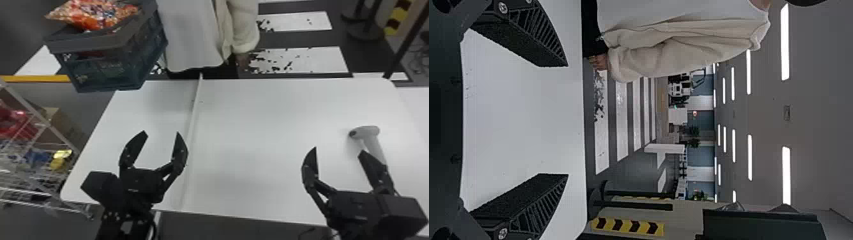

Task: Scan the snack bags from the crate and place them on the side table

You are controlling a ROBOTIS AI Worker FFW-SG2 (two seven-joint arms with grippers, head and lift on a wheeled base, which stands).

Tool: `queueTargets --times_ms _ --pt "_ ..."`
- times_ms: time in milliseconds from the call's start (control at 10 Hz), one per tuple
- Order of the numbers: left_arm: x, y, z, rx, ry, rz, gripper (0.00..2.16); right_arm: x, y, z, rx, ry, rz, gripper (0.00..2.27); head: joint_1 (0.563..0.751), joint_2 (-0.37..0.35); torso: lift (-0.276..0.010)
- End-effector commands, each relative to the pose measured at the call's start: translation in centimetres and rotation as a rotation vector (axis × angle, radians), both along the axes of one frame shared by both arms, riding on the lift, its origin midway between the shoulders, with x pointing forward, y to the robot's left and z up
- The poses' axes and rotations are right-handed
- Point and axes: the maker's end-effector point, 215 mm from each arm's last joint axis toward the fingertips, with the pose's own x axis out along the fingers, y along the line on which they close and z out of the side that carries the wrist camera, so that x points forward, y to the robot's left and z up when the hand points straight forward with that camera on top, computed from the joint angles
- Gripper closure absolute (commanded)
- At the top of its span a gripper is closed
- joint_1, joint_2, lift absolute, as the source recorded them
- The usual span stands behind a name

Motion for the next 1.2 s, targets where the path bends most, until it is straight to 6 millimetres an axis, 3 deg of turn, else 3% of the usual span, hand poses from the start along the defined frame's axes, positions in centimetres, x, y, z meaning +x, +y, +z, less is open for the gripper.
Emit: queueTargets --times_ms 0,1100 --pt "-0.02 -0.73 0.09 0.010 -0.001 -0.008 0.12 0.02 0.00 0.08 0.000 -0.002 0.000 0.09 0.695 0.146 -0.050" --pt "0.01 -0.07 -0.14 0.016 0.006 0.010 0.12 -0.09 0.00 -0.23 -0.001 0.006 0.000 0.10 0.695 0.140 -0.050"
